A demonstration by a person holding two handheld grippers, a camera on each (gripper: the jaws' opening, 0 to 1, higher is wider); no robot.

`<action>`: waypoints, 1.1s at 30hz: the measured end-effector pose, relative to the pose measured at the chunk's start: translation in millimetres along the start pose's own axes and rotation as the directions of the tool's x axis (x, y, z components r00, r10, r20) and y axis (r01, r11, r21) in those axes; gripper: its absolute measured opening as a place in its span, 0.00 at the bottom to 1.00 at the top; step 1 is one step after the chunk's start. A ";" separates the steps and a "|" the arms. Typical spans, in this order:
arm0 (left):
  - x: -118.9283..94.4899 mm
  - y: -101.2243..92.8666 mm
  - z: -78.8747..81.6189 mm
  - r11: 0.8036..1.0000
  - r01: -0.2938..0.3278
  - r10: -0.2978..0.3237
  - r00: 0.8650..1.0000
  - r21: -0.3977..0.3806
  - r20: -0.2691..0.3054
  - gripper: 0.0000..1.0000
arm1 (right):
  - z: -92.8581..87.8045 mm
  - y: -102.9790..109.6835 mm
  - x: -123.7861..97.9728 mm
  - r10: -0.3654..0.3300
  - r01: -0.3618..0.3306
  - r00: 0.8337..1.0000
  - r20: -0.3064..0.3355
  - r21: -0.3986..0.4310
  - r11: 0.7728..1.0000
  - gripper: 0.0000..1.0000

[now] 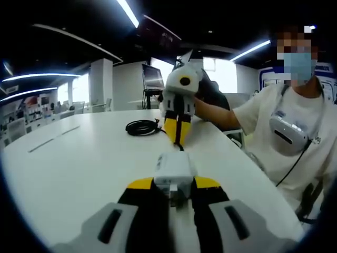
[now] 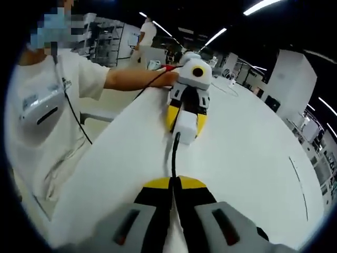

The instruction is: Plug the desk Type‑C cable into the charger adapter.

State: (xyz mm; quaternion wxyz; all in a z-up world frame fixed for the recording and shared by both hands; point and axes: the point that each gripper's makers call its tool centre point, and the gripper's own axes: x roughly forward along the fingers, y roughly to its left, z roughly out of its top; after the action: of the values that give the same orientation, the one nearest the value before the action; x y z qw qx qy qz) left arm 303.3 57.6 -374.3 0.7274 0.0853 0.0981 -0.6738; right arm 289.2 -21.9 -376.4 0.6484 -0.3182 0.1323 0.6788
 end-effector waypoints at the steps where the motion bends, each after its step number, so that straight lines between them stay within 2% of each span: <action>1: 0.2 -0.1 0.0 1.000 -0.001 0.001 1.000 0.000 0.000 0.26 | -0.5 -0.6 -0.3 -0.004 0.004 1.000 0.004 0.002 1.000 0.03; 9: -0.4 1.8 0.3 1.000 -0.013 0.013 1.000 0.003 -0.001 0.26 | -0.4 1.2 2.5 -0.027 0.027 1.000 0.008 0.013 1.000 0.03; 16: 0.3 1.2 -0.4 1.000 -0.016 0.016 1.000 0.002 -0.008 0.26 | 6.7 1.8 3.3 -0.046 0.046 0.999 0.018 -0.012 0.999 0.03; 33: 1.2 4.5 -2.4 0.998 -0.045 0.046 0.999 0.045 -0.027 0.26 | 11.1 0.5 18.2 -0.065 0.065 0.997 0.039 -0.009 0.998 0.03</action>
State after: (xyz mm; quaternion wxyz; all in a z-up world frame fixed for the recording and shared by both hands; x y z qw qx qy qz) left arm 307.8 57.4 -376.9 0.7390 0.1131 0.0913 -0.6578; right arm 286.6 -0.9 -379.1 0.6709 -0.3125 0.1059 0.6641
